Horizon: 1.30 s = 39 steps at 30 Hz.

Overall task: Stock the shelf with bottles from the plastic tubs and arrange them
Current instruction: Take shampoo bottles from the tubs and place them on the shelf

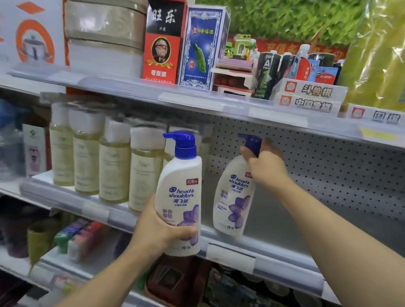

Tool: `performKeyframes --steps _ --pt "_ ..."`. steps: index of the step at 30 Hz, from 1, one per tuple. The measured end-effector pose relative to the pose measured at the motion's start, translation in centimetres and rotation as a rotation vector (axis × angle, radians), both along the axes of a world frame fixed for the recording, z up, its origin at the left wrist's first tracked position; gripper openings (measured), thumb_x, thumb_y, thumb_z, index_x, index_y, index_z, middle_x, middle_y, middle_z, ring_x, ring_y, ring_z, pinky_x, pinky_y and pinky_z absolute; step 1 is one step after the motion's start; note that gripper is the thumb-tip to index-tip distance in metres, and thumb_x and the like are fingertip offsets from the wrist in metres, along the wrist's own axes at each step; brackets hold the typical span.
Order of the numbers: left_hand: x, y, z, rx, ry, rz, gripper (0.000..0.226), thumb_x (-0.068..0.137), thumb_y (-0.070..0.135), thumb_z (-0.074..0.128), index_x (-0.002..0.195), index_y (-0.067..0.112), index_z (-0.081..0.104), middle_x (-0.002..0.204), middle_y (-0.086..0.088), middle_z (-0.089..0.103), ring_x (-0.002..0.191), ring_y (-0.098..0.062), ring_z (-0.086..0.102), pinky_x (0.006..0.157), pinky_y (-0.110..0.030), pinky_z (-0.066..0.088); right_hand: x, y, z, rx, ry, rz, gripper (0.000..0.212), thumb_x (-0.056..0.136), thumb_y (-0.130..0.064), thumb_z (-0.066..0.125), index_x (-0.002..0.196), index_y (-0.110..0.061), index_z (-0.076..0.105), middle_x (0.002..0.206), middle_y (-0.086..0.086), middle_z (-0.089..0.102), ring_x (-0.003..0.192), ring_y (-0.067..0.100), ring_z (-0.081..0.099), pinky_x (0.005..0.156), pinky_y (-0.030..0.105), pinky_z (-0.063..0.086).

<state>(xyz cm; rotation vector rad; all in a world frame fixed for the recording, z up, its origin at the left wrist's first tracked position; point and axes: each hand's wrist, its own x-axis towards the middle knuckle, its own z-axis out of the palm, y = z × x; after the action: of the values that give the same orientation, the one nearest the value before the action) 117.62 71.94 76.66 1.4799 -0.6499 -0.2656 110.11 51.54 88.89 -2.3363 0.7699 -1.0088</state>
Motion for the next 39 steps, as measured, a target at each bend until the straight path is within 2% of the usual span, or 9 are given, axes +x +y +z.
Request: performKeyframes --steps 6,9,13,21,25,27,31,35,39 --pt "0.3 -2.5 -0.4 0.021 0.007 0.031 0.088 0.026 0.026 0.089 0.108 0.011 0.061 0.089 0.0 0.075 0.081 -0.017 0.072 0.072 -0.031 0.057 1.9 -2.2 -0.3 0.012 0.059 -0.013 0.045 0.095 -0.039 0.05 0.125 -0.006 0.044 0.112 0.014 0.057 0.081 0.023 0.054 0.052 0.024 0.038" --pt "0.1 -3.4 -0.2 0.025 -0.004 0.043 0.085 0.029 0.02 0.09 0.108 0.013 0.06 0.089 0.002 0.075 0.082 -0.016 0.071 0.075 -0.033 0.058 2.7 -2.8 -1.1 0.025 0.038 0.047 0.043 0.095 -0.039 0.051 0.121 -0.005 0.044 0.109 0.014 0.058 0.086 0.025 0.058 0.063 0.028 0.044" --pt "-0.2 -4.2 0.4 0.02 -0.039 0.057 0.075 0.041 0.001 0.091 0.106 0.016 0.057 0.086 0.003 0.075 0.081 -0.015 0.071 0.067 -0.024 0.056 3.7 -3.4 -1.9 0.053 -0.013 0.104 0.039 0.094 -0.038 0.052 0.117 -0.007 0.045 0.108 0.012 0.057 0.088 0.025 0.06 0.054 0.022 0.044" --pt "0.2 -6.7 0.2 0.05 -0.058 0.075 0.075 0.044 0.006 0.093 0.108 0.018 0.056 0.089 0.006 0.074 0.079 -0.006 0.07 0.07 -0.025 0.057 5.1 -4.7 -1.9 0.116 -0.11 0.253 0.024 0.095 -0.029 0.054 0.107 -0.01 0.044 0.101 0.008 0.055 0.072 0.013 0.055 0.049 0.017 0.042" --pt "0.4 -8.6 0.4 0.061 -0.071 0.064 0.071 0.047 0.0 0.091 0.108 0.009 0.055 0.09 0.0 0.074 0.077 -0.006 0.07 0.062 -0.017 0.053 5.1 -5.1 -2.3 0.164 -0.108 0.282 0.026 0.095 -0.033 0.053 0.109 -0.014 0.042 0.101 0.005 0.058 0.075 0.013 0.057 0.058 0.023 0.047" --pt "0.7 -9.7 0.1 0.073 -0.071 0.066 0.072 0.045 0.0 0.091 0.108 0.006 0.055 0.09 -0.002 0.074 0.077 -0.01 0.071 0.063 -0.021 0.056 4.6 -5.4 -3.0 0.218 -0.14 0.287 0.034 0.097 -0.037 0.047 0.118 -0.011 0.041 0.108 0.004 0.057 0.082 0.013 0.059 0.068 0.024 0.048" --pt "1.0 -11.6 -0.2 0.13 -0.06 0.093 0.074 0.032 0.023 0.091 0.099 0.009 0.063 0.083 0.002 0.075 0.076 -0.012 0.072 0.07 -0.036 0.06 3.0 -6.8 -4.9 0.207 -0.169 0.249 0.049 0.1 -0.036 0.039 0.136 -0.004 0.034 0.114 0.003 0.05 0.096 0.015 0.049 0.068 0.02 0.036" --pt "1.2 -12.5 -0.1 0.165 -0.003 0.055 0.037 0.046 0.007 0.092 0.078 0.013 0.073 0.073 0.001 0.075 0.073 -0.018 0.073 0.07 -0.035 0.06 1.6 -8.1 -6.8 0.244 -0.083 0.229 0.051 0.099 -0.039 0.04 0.14 -0.01 0.032 0.127 0.008 0.05 0.107 0.018 0.048 0.085 0.025 0.033" --pt "1.6 -12.7 -0.4 0.231 -0.009 0.028 0.036 0.047 0.005 0.091 0.077 0.013 0.074 0.074 0.001 0.075 0.074 -0.019 0.072 0.071 -0.033 0.059 0.9 -8.9 -8.0 0.251 -0.029 0.211 0.051 0.098 -0.04 0.043 0.139 -0.011 0.034 0.133 0.011 0.049 0.115 0.021 0.049 0.088 0.026 0.035"
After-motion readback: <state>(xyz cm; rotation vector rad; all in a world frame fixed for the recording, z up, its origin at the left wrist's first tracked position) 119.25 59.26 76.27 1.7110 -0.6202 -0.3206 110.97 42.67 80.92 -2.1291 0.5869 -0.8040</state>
